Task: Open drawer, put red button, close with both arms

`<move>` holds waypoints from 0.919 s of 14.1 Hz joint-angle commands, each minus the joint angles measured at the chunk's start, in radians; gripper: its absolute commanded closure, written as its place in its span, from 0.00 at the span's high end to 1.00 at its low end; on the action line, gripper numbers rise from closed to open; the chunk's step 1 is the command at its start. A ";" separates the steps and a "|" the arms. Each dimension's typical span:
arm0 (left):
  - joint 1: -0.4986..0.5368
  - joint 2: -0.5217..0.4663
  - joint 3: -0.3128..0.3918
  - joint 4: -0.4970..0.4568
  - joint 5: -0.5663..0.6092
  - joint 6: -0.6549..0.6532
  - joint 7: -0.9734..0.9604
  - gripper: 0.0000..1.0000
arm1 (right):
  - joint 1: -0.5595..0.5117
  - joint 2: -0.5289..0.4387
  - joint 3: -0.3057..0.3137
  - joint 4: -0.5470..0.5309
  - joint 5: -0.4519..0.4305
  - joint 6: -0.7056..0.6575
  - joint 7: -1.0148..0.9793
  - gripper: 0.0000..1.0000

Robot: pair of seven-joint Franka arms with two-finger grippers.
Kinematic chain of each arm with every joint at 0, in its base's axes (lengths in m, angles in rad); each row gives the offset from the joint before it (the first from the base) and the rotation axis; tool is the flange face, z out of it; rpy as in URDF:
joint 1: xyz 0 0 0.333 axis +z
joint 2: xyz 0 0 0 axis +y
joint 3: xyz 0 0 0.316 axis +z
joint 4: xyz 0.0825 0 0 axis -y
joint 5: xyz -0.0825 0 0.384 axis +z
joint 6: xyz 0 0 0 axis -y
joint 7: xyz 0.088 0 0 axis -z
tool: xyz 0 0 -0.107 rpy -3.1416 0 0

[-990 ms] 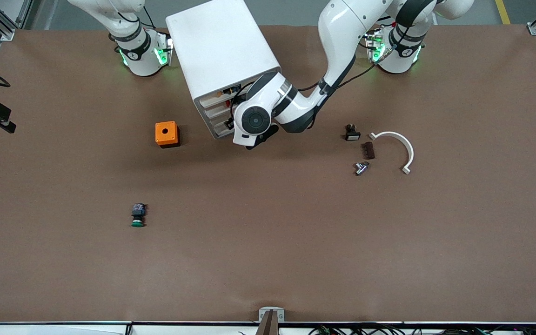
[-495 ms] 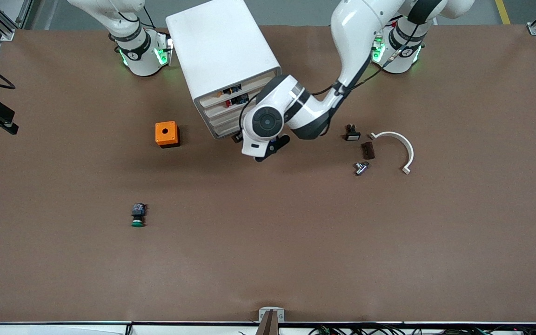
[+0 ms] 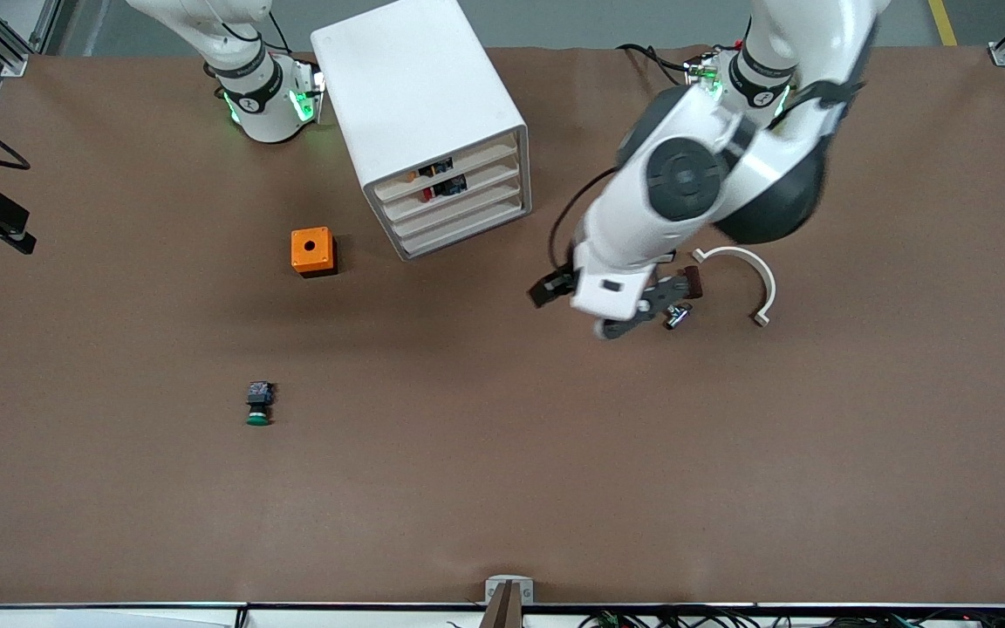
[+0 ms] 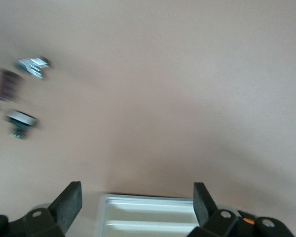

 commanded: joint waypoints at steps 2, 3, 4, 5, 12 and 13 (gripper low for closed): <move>0.161 -0.124 -0.006 -0.041 0.035 -0.209 0.257 0.99 | 0.005 0.013 0.000 0.025 -0.007 -0.011 0.019 1.00; 0.200 -0.139 -0.006 -0.041 0.057 -0.255 0.331 0.99 | 0.005 0.013 0.000 0.025 -0.007 -0.012 0.020 1.00; 0.241 -0.159 -0.008 -0.043 0.084 -0.295 0.419 0.99 | 0.004 0.013 0.000 0.025 -0.007 -0.014 0.019 1.00; 0.273 -0.175 -0.008 -0.044 0.100 -0.318 0.493 0.99 | 0.004 0.013 0.000 0.027 -0.007 -0.012 0.020 1.00; 0.357 -0.276 0.082 -0.148 0.187 -0.328 0.891 0.99 | 0.004 0.013 0.000 0.026 -0.006 -0.009 0.020 1.00; 0.353 -0.304 0.128 -0.183 0.187 -0.312 0.963 0.99 | 0.004 0.013 0.000 0.025 -0.006 -0.009 0.020 1.00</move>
